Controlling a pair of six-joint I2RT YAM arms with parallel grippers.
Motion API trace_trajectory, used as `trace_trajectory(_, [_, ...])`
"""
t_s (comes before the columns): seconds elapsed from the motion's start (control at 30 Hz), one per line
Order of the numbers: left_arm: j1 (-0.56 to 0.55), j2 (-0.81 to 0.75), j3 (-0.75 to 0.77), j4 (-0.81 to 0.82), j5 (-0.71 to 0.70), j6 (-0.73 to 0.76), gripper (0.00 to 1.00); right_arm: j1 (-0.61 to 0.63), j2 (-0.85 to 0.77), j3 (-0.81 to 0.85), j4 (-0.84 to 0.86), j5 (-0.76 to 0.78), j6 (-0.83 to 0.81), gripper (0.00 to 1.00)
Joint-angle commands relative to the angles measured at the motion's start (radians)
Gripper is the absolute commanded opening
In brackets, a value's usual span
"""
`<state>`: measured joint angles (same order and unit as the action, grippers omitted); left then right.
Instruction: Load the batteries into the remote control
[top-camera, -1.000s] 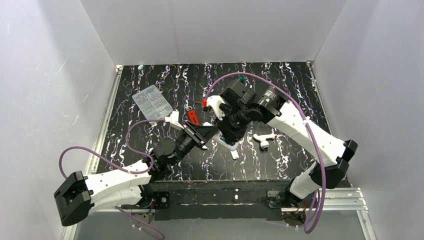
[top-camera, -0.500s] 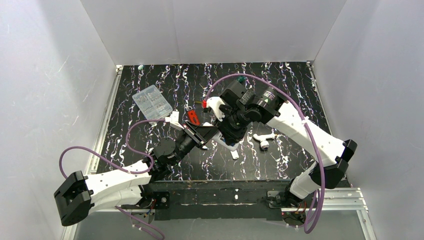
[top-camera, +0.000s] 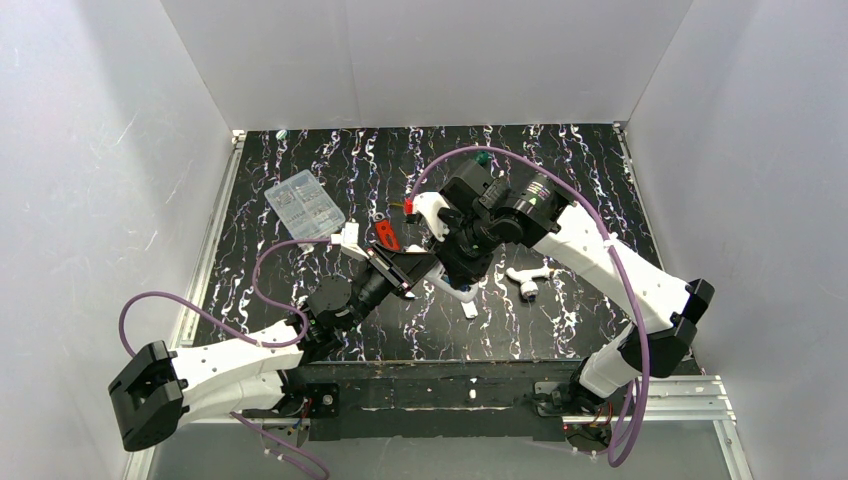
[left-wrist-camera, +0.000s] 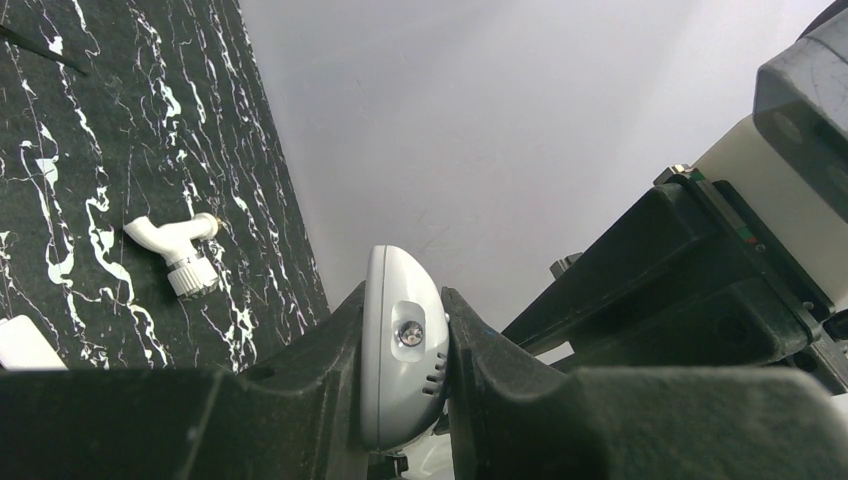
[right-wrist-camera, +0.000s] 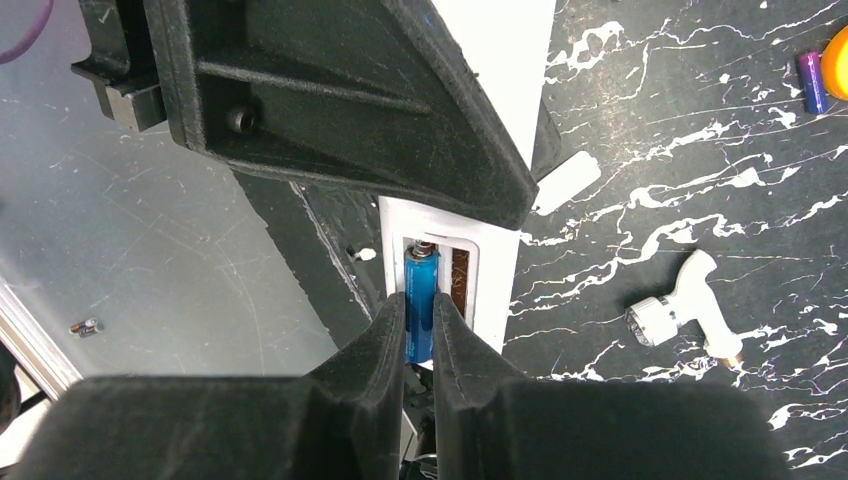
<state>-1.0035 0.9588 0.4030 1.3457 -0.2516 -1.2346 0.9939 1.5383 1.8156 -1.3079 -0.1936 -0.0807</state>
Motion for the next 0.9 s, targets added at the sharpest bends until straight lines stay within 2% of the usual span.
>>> trace_trajectory(0.0, [-0.003,-0.012,0.022,0.124,-0.034,-0.008,0.0,-0.001,0.009,0.026,0.027,-0.042,0.013,0.11])
trace_trajectory(0.87, [-0.003,0.0,0.031,0.136,-0.029,-0.013,0.0,-0.001,0.038,0.03,0.09,-0.063,0.05,0.01])
